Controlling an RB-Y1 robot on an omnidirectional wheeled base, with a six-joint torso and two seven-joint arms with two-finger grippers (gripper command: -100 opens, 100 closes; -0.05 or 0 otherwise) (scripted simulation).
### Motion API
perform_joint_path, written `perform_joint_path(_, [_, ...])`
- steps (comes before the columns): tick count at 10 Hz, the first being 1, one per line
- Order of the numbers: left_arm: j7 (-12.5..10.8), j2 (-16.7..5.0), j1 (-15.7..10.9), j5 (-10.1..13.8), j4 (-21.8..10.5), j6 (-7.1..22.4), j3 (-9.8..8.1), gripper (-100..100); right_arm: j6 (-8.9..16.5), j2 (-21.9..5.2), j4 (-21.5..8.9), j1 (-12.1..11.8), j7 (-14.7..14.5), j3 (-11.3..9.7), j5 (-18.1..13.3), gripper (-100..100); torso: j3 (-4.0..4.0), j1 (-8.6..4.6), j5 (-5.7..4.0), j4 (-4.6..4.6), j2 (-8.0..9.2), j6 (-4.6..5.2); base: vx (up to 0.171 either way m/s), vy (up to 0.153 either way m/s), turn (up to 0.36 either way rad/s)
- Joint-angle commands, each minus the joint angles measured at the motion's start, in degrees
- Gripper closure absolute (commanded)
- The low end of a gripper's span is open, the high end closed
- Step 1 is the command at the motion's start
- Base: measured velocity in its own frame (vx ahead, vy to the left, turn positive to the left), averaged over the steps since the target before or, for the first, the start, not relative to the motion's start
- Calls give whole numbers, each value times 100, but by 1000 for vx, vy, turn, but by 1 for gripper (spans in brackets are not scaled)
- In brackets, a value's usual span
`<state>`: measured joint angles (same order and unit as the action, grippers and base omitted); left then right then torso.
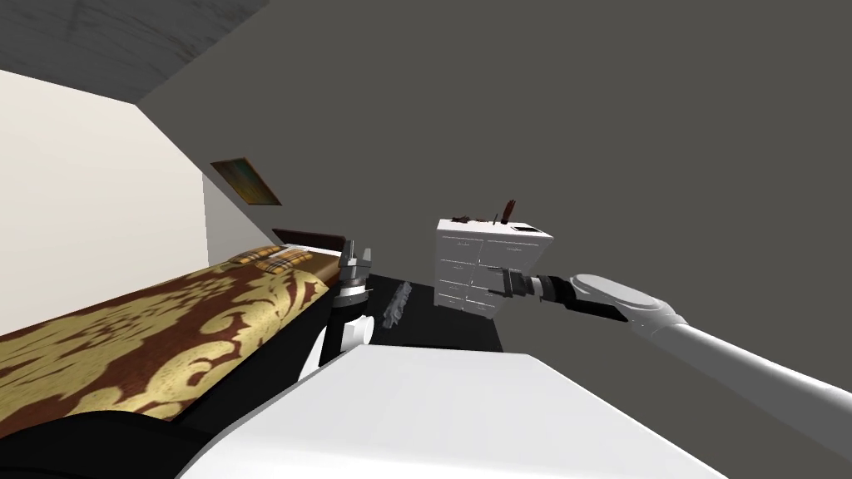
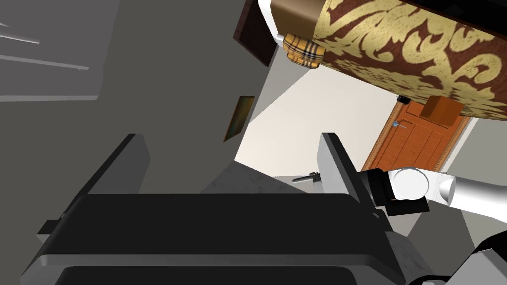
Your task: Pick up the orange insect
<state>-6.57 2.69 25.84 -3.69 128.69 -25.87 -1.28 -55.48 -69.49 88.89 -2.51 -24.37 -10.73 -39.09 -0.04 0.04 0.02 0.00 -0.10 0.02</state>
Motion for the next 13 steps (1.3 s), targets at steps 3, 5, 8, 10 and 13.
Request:
perform_joint_path(3, [0, 0, 0, 0, 0, 0, 0, 0, -466, -659, -681, 359, -121, -146, -525, -100, -1, 0, -1, -1, -1, 1, 23, 37, 104])
perform_joint_path(5, [0, 0, 0, 0, 0, 0, 0, 0, -466, -877, -829, 359, -121, -146, -525, -100, -1, 4, 1, -1, -2, 1, 10, 17, 46])
perform_joint_path(8, [0, 0, 0, 0, 0, 0, 0, 0, -681, -1163, -1112, 524, -156, -208, -765, -100, 5, -9, -4, 2, 9, 2, 8, 15, 42])
perform_joint_path(10, [0, 0, 0, 0, 0, 0, 0, 0, -681, -1238, -1206, 524, -156, -208, -765, -100, -1, 8, 1, -1, -1, -1, 15, 28, 72])
perform_joint_path(13, [0, 0, 0, 0, 0, 0, -1, 0, -681, -1238, -1206, 524, -156, -208, -765, -100, 9, -15, -6, 3, 16, 4, -12, -10, -28])
